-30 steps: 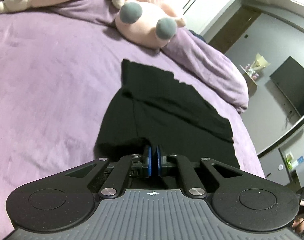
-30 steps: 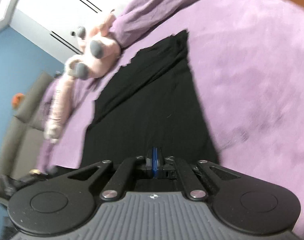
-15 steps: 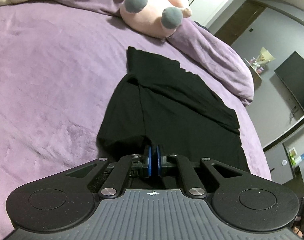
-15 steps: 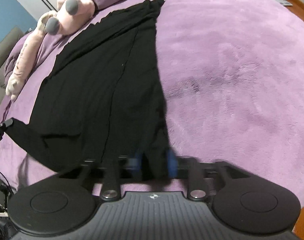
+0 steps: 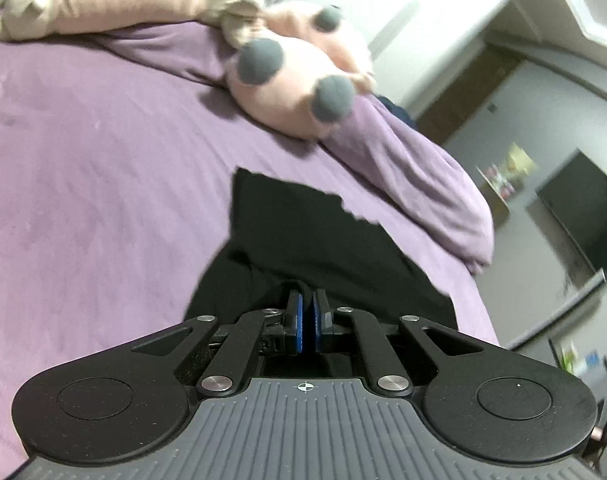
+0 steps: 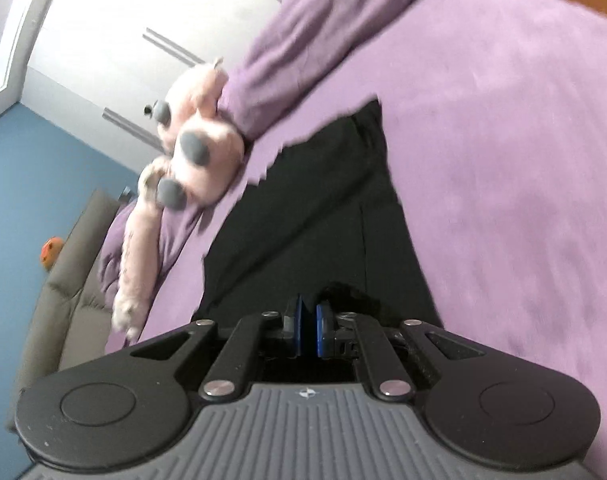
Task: Fold small clothes
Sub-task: 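Carry the hem over the shirt toward the collar with both grippers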
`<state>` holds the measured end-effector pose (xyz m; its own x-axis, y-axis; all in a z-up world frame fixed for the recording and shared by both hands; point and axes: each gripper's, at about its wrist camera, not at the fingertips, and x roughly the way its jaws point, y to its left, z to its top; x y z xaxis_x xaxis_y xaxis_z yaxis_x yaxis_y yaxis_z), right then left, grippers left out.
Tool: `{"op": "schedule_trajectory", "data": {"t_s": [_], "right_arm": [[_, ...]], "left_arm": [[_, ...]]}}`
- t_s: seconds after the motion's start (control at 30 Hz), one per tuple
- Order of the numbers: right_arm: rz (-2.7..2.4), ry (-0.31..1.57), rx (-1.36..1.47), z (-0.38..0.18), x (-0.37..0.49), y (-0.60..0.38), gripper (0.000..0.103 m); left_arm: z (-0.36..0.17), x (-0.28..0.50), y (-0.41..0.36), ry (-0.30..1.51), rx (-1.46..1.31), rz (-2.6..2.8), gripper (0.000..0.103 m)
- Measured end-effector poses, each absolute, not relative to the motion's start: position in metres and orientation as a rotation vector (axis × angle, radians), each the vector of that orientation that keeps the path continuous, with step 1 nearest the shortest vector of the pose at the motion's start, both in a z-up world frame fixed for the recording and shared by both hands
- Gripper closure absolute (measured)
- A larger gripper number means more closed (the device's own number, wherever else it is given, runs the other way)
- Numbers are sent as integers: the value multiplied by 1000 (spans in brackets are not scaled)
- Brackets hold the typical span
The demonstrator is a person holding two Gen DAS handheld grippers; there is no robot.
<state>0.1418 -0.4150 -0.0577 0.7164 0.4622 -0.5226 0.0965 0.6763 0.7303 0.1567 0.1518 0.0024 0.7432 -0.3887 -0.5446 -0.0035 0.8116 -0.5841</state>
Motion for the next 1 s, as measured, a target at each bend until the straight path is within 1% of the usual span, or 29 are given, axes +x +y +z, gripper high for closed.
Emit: {"op": "schedule_trajectory", "data": {"t_s": [0.1, 0.23, 0.27, 0.33, 0.4, 0.43, 0.47, 0.5, 0.57, 0.63, 0.8, 0.83, 0.9, 0.93, 0.97, 1.0], "right_arm": [[149, 738, 788, -62, 175, -413, 97], [56, 733, 723, -76, 209, -408, 95], [46, 729, 718, -80, 213, -407, 92], [26, 713, 679, -82, 217, -407, 90], [-10, 680, 609, -81, 213, -407, 80], [-24, 667, 563, -80, 210, -408, 67], [-27, 665, 509, -79, 208, -408, 61], [-11, 666, 448, -78, 204, -407, 60], [30, 690, 355, -79, 204, -401, 55], [57, 708, 292, -81, 207, -396, 55], [38, 736, 263, -89, 229, -384, 55], [34, 744, 272, -92, 232, -385, 57], [31, 750, 279, -95, 237, -383, 73], [34, 748, 269, -96, 237, -381, 86], [30, 741, 249, -95, 237, -379, 90], [22, 723, 223, -93, 235, -375, 91]], "left_arm": [[-12, 185, 157, 741, -648, -160, 96], [-37, 214, 157, 793, -643, -78, 96], [-41, 217, 158, 795, -638, -55, 92], [-48, 219, 159, 794, -617, -16, 85], [-54, 219, 158, 803, -581, -66, 81], [-55, 218, 156, 812, -544, -103, 76], [-58, 218, 153, 818, -497, -143, 69], [-60, 217, 149, 822, -443, -173, 66], [-64, 216, 141, 829, -360, -211, 54], [-71, 220, 133, 849, -320, -215, 52], [-78, 235, 120, 858, -292, -211, 53], [-78, 237, 118, 858, -275, -214, 55], [-78, 240, 112, 856, -229, -218, 58], [-78, 242, 110, 853, -210, -211, 71], [-77, 242, 109, 849, -193, -195, 89], [-77, 243, 109, 844, -186, -183, 95]]}}
